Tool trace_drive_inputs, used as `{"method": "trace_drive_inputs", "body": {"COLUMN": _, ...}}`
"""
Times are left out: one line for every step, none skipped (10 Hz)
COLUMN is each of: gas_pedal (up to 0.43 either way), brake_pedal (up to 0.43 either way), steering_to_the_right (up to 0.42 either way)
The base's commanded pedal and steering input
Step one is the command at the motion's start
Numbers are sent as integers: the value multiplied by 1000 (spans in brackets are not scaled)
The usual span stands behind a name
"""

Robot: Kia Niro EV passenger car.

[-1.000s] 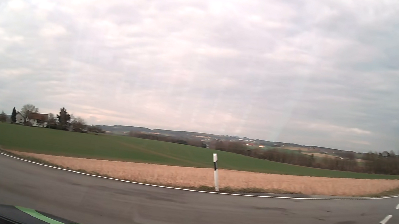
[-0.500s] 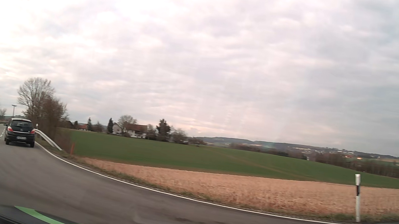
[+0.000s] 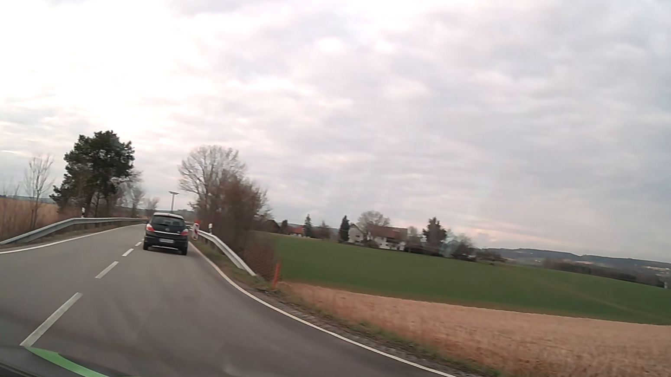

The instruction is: Follow the waypoints while adhering to traffic rules and regulations

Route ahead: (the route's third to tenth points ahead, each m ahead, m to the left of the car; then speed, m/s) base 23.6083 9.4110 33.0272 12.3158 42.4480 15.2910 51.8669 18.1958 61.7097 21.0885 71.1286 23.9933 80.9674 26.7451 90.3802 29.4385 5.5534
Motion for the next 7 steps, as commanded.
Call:
{"method": "trace_drive_inputs", "body": {"gas_pedal": 260, "brake_pedal": 0, "steering_to_the_right": -340}}
{"method": "trace_drive_inputs", "body": {"gas_pedal": 268, "brake_pedal": 0, "steering_to_the_right": -282}}
{"method": "trace_drive_inputs", "body": {"gas_pedal": 280, "brake_pedal": 0, "steering_to_the_right": -240}}
{"method": "trace_drive_inputs", "body": {"gas_pedal": 299, "brake_pedal": 0, "steering_to_the_right": -201}}
{"method": "trace_drive_inputs", "body": {"gas_pedal": 299, "brake_pedal": 0, "steering_to_the_right": -168}}
{"method": "trace_drive_inputs", "body": {"gas_pedal": 311, "brake_pedal": 0, "steering_to_the_right": -149}}
{"method": "trace_drive_inputs", "body": {"gas_pedal": 319, "brake_pedal": 0, "steering_to_the_right": -133}}
